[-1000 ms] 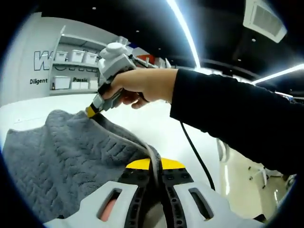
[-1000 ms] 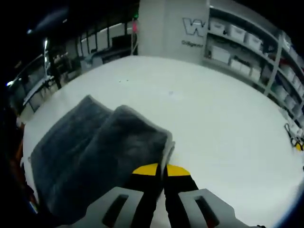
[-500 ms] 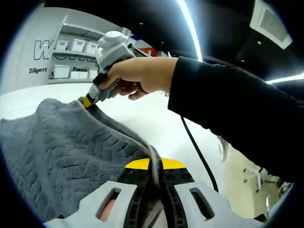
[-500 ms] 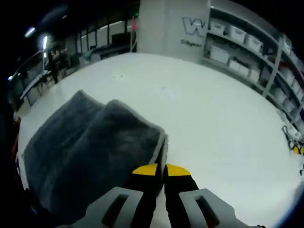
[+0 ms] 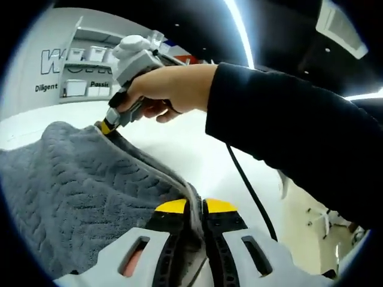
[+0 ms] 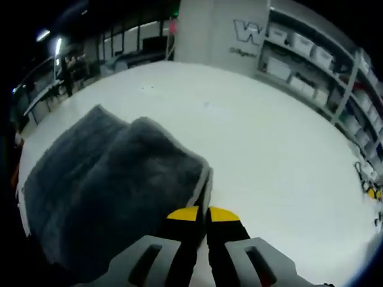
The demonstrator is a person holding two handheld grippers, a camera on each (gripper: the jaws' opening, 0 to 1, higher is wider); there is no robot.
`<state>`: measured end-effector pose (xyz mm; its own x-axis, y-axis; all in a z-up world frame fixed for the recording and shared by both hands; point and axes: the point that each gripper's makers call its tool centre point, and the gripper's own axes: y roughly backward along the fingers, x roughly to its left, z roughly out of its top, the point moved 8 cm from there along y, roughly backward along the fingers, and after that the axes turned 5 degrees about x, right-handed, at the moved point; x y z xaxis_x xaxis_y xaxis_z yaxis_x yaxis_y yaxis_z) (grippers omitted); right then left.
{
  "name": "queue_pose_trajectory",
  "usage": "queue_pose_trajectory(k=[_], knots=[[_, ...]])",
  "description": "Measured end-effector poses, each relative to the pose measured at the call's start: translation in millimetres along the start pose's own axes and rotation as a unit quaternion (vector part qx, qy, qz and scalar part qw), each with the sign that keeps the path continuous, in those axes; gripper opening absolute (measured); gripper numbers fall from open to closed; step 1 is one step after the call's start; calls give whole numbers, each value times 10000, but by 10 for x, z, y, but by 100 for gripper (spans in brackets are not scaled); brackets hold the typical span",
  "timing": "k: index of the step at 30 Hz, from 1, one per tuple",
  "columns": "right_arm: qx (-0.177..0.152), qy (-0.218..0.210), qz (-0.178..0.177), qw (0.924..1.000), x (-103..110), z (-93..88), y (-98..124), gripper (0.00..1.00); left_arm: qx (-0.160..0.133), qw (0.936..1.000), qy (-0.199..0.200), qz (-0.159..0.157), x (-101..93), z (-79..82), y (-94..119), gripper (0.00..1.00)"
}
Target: Open the folded towel by lifting each exposed corner and separating the folded layers until the towel lies flat within the target outline without major curled edges
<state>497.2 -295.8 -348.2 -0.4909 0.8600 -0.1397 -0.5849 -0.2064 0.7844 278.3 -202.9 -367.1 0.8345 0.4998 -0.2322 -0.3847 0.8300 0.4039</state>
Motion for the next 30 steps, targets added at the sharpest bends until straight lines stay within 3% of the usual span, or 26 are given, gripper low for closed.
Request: queue_pose_trajectory(k=[3,6,9,11,14,16,17,18,20,24,27,30], knots=[[4,297,-180,9994,-27,-49,-2,8,-38,9997,-162,-196,-131,13,9,27],[4,520,-265,9983,-70,-99,4,18,-114,9984,-509,-224,-182,60,63,32],[-62,733,-559,9957,-142,-132,23,35,-216,9947,-1007,-21,-155,89,95,46],[-142,744,-655,9950,-184,-147,55,44,-292,9934,-1102,82,-134,96,109,55],[-247,769,-934,9923,-259,-148,98,62,-367,9931,-1092,223,-85,111,117,71],[-347,702,-1250,9891,-317,-126,140,82,-426,9922,-1110,372,-51,122,118,80],[-484,599,-1398,9872,-342,-102,161,97,-424,9921,-1110,392,-47,120,119,84],[-753,528,-1684,9814,-394,-55,232,99,-432,9919,-1112,441,-34,122,120,89],[-913,435,-1826,9780,-446,-4,314,100,-550,9903,-1157,542,-12,143,121,100],[-1236,308,-1885,9738,-530,58,477,100,-633,9891,-1163,648,29,208,177,100],[-1419,87,-1745,9743,-455,50,598,100,-733,9884,-1154,655,76,296,239,100],[-1874,76,-1651,9683,-357,111,795,100,-776,9881,-1125,700,188,412,325,100]])
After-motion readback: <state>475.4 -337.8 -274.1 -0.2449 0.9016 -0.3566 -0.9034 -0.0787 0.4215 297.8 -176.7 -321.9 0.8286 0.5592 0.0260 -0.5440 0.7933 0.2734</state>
